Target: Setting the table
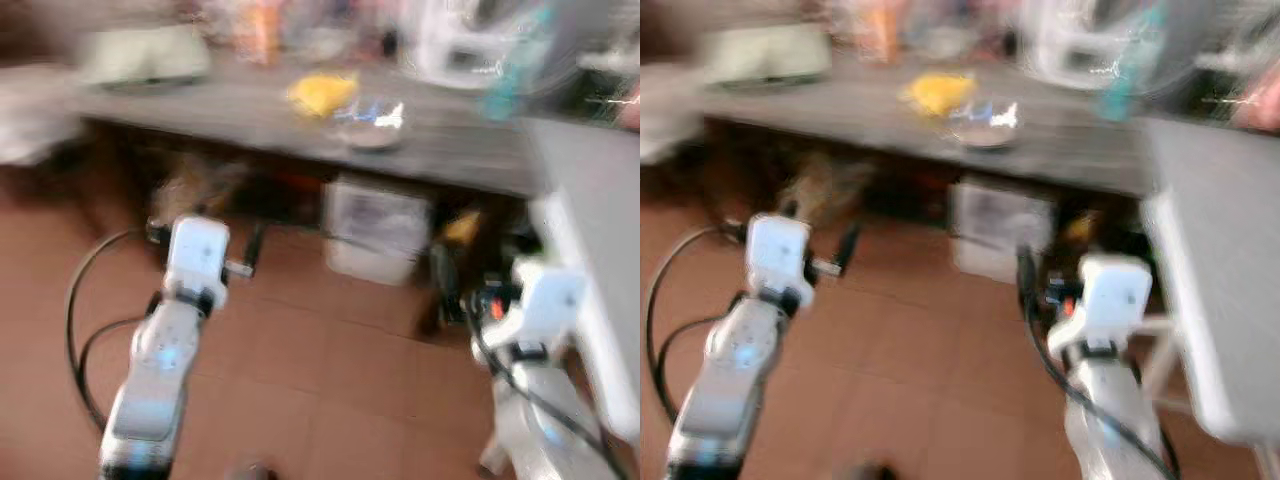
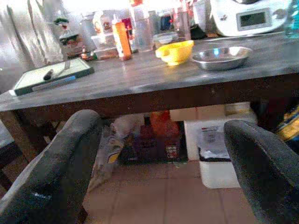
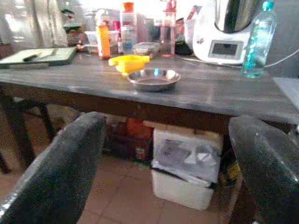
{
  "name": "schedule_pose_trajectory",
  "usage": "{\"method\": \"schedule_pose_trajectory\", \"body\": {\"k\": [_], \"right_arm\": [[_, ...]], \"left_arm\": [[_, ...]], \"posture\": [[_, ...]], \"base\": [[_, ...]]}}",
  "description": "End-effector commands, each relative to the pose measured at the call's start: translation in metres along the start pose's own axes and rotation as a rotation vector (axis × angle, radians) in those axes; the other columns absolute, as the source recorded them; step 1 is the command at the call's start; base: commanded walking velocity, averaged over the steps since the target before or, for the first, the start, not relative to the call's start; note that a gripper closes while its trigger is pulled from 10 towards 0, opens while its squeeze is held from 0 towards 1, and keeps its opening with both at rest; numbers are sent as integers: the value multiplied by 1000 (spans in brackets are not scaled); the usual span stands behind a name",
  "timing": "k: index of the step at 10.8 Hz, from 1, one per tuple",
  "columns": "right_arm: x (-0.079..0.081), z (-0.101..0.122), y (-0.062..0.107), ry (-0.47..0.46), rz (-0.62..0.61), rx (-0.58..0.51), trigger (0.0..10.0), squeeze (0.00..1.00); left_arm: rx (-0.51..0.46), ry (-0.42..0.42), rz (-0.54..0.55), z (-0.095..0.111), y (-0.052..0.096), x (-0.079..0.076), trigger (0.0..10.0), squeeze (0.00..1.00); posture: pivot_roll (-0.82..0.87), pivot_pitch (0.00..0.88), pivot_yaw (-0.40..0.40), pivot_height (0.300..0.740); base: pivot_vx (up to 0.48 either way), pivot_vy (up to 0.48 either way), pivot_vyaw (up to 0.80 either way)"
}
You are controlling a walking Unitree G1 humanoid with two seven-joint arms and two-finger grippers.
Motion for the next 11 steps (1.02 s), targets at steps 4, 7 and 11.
{"method": "schedule_pose_trajectory", "body": {"k": [4,7,11], "right_arm": [[-4,4,3,12,-24,-6,10000,0],[-5,4,4,13,-26,-4,10000,0],[-2,12,3,49,-6,-35,10000,0]], "left_arm": [[-18,14,-38,7,-9,-15,10000,0],[-18,21,-39,7,-11,-16,10000,0],[-27,33,-41,12,-17,-19,10000,0]], "posture": [[113,146,-53,740],[109,145,-50,740],[107,141,-44,740]], "base": [[0,-69,-133],[0,-345,-233],[0,-412,0]]}}
Point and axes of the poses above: a point about 5 cm out from each wrist's last joint towards the gripper, its own y axis pointing back from the gripper into the wrist, its own z axis along the axis of the wrist's last joint, x = y × z, the point moved 4 cm from there along -y, pointing out of the wrist towards the gripper, and after that the axes turned 12 degrees about y, right-handed, at the moved point
